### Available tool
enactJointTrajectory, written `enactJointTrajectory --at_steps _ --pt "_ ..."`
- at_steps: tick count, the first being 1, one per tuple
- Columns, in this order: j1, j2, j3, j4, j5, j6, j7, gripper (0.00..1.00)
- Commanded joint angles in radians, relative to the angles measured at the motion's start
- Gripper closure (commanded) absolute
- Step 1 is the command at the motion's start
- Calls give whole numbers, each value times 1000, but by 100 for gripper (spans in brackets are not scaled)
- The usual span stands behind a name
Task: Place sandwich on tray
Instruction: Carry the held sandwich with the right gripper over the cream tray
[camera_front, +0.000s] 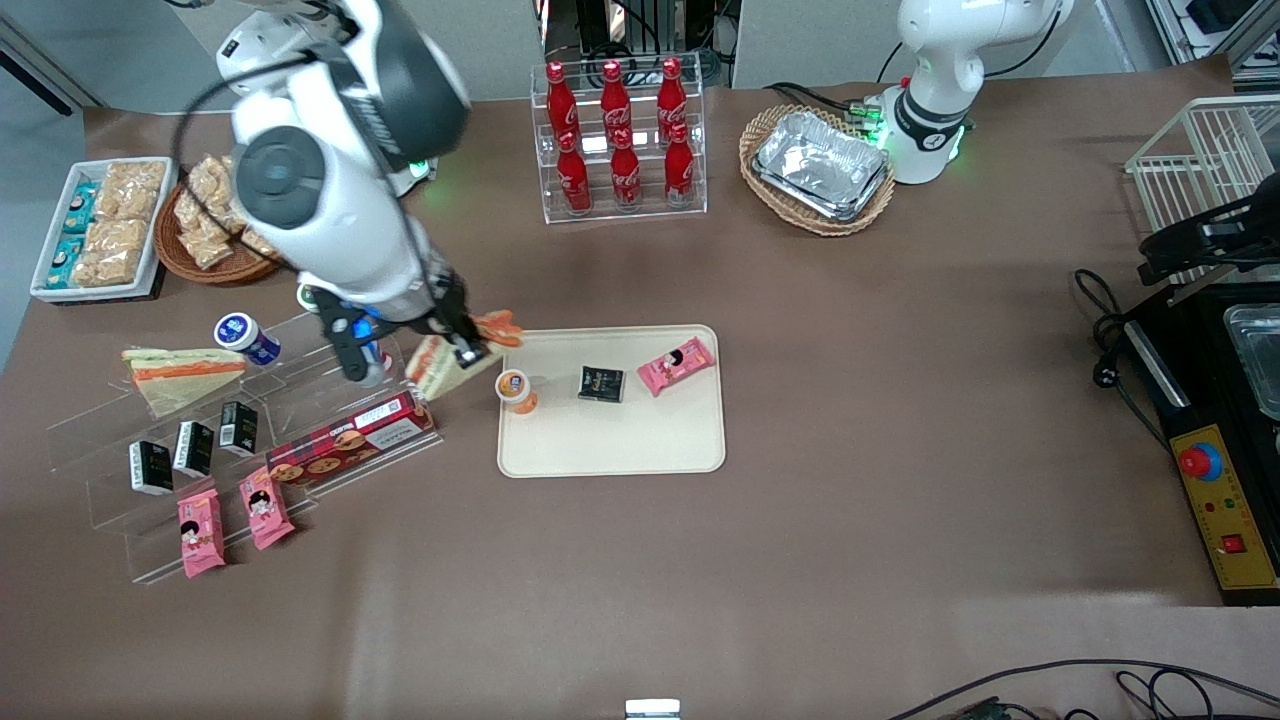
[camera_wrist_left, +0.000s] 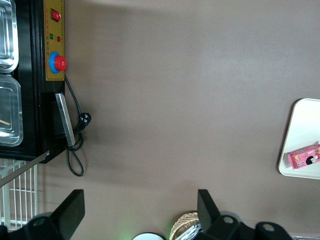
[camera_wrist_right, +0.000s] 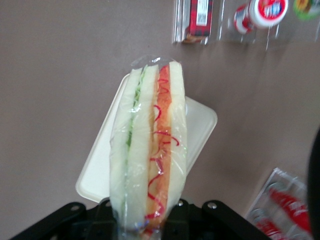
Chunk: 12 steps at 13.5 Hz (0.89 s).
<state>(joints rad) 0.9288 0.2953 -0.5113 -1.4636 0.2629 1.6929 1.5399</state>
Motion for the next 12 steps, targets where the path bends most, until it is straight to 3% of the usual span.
enactJointTrajectory --at_steps 1,5,12 --pt "50 82 -13 14 1 77 190 100" --pt "107 191 -13 41 1 200 386 100" --pt "127 383 22 95 7 370 549 100"
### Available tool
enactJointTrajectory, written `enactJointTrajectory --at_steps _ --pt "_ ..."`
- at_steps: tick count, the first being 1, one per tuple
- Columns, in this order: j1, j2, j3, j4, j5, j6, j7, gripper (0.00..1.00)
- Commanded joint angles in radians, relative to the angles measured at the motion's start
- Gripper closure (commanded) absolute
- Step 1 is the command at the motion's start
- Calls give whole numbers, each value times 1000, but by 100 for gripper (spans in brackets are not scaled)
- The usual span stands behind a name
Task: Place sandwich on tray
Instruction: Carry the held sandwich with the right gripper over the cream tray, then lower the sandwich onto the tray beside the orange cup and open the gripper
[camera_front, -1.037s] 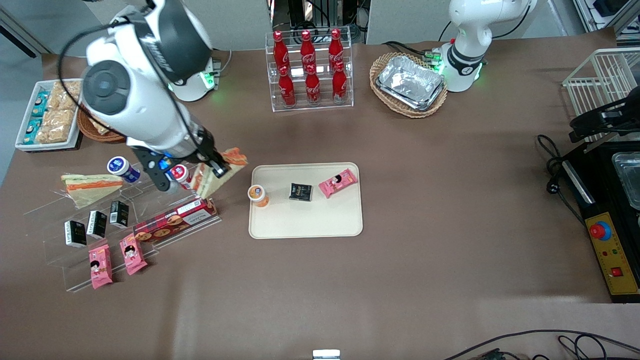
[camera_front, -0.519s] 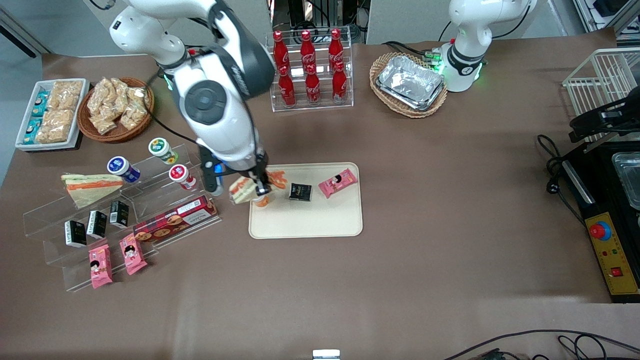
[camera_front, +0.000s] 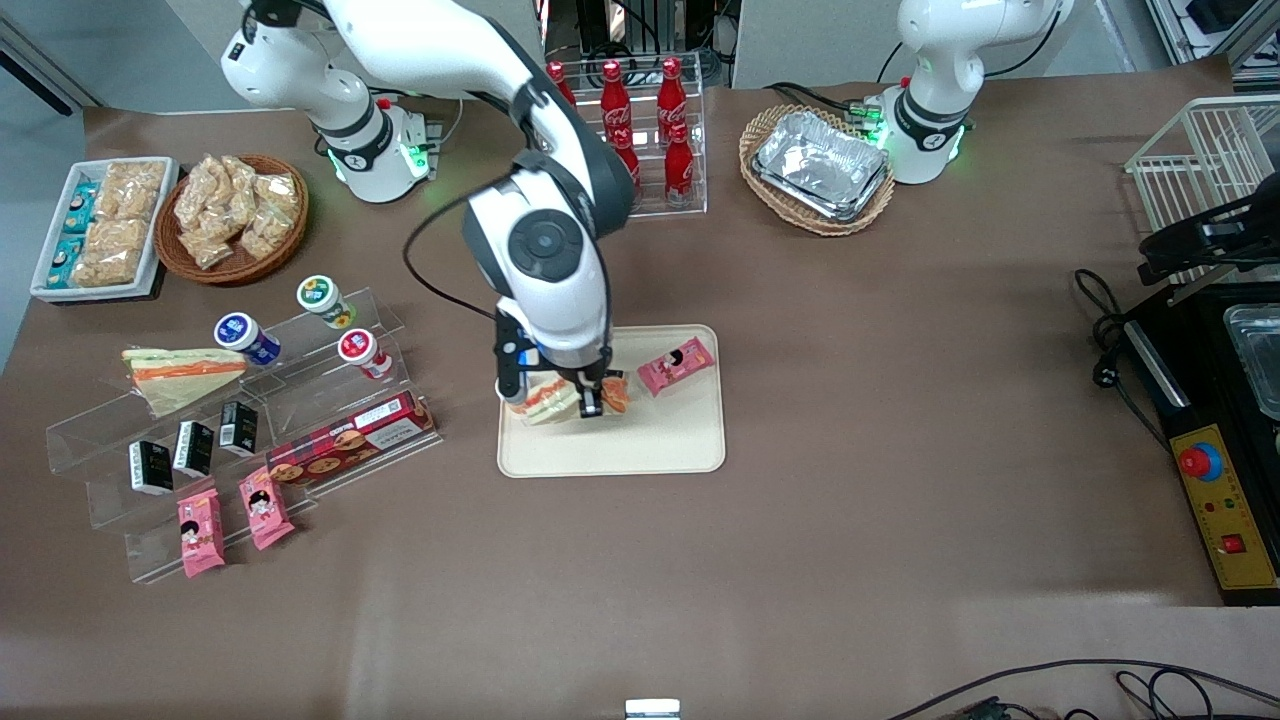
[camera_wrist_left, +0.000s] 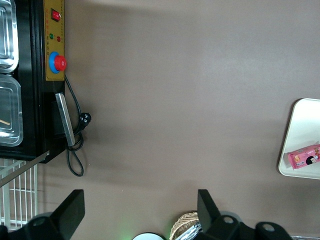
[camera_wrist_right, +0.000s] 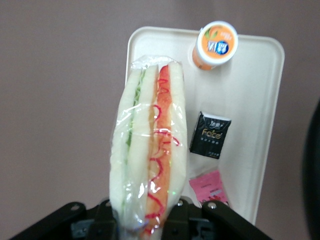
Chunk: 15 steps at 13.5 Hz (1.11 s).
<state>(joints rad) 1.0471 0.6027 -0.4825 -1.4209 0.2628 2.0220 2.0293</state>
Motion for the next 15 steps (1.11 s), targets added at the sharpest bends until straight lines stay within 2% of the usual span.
enactJointTrajectory --at_steps 1,5,15 --pt "8 95 -5 51 9 61 90 100" --pt "10 153 12 51 7 112 170 100" --pt "1 250 30 46 48 244 169 100"
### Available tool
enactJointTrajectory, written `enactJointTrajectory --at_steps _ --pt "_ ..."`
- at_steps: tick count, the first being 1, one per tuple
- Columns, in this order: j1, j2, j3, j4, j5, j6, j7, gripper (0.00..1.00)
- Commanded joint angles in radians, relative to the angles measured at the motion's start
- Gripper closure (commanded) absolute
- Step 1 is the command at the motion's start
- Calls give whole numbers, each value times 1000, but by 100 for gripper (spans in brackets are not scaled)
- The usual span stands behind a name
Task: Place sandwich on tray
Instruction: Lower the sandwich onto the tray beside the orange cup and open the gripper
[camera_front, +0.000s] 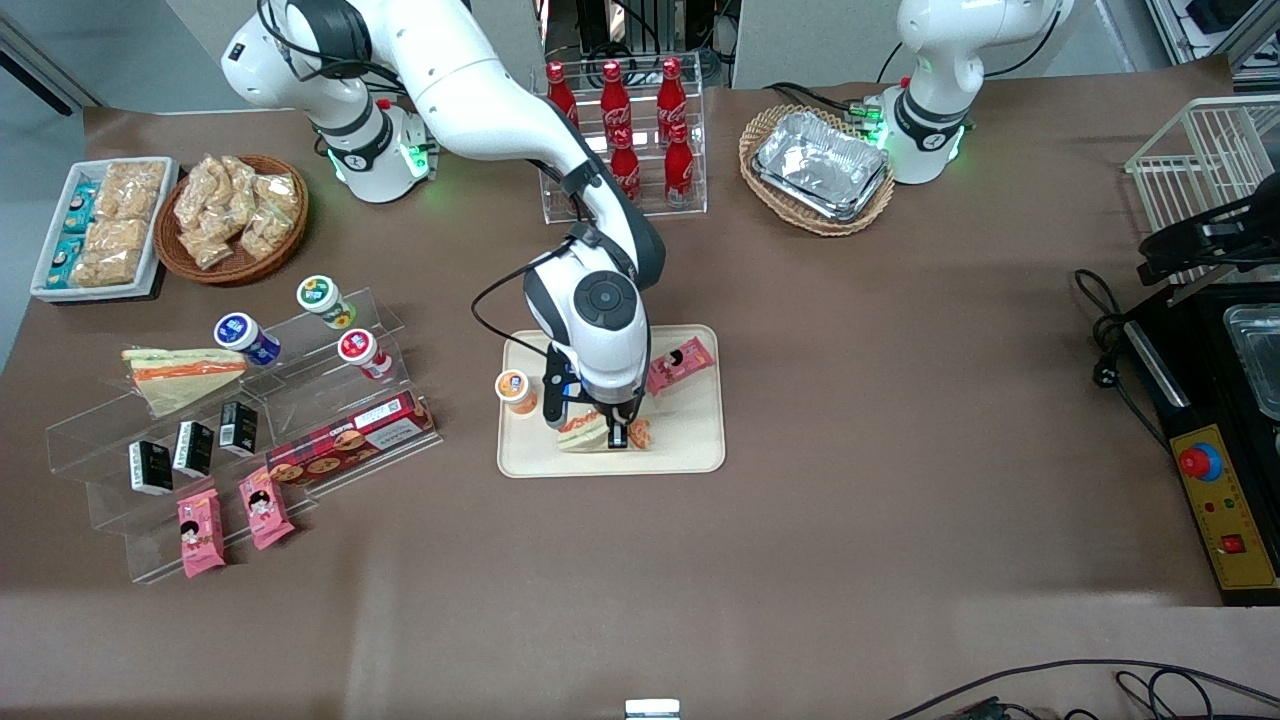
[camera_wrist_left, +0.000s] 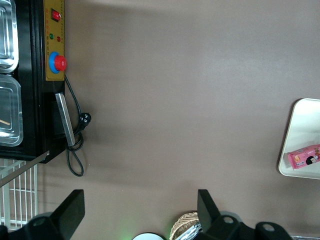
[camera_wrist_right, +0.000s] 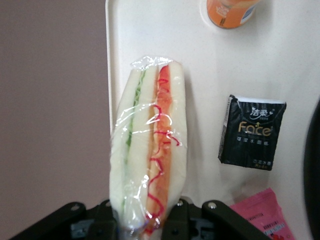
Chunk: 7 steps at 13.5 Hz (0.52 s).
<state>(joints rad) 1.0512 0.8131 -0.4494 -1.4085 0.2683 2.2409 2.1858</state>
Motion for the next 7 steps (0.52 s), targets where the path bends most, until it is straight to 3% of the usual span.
enactJointTrajectory --at_steps 1,7 --pt "-5 49 -2 34 58 31 11 100" --pt "-11 74 -2 29 86 46 -26 100"
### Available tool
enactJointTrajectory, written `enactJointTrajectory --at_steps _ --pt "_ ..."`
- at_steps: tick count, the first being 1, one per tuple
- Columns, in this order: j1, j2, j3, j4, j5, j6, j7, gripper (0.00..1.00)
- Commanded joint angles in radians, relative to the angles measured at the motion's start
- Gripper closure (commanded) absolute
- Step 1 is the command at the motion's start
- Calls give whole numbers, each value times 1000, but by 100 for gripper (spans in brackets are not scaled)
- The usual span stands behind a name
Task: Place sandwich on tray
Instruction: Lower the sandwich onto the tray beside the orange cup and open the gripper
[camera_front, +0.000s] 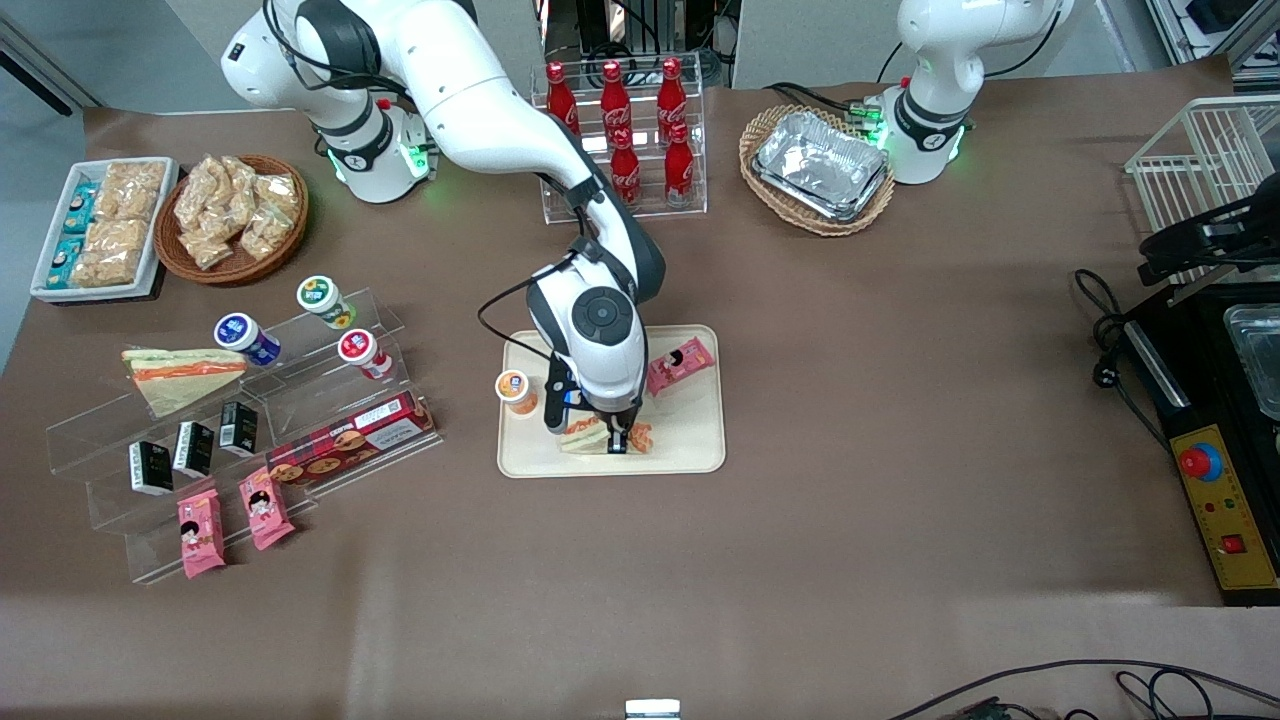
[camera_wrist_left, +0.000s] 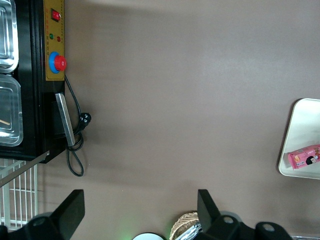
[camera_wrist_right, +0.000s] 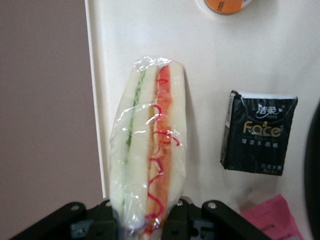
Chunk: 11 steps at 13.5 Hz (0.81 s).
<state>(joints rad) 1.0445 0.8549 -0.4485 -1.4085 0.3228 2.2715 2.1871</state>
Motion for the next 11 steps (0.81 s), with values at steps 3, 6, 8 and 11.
enactJointTrajectory --at_steps 3,6,8,11 --pt "-5 33 -1 29 32 16 -49 100" --pt "-5 35 1 29 33 16 -75 100" --pt "-8 35 -1 28 32 16 -76 77" --pt "-23 27 -1 29 32 14 -101 48"
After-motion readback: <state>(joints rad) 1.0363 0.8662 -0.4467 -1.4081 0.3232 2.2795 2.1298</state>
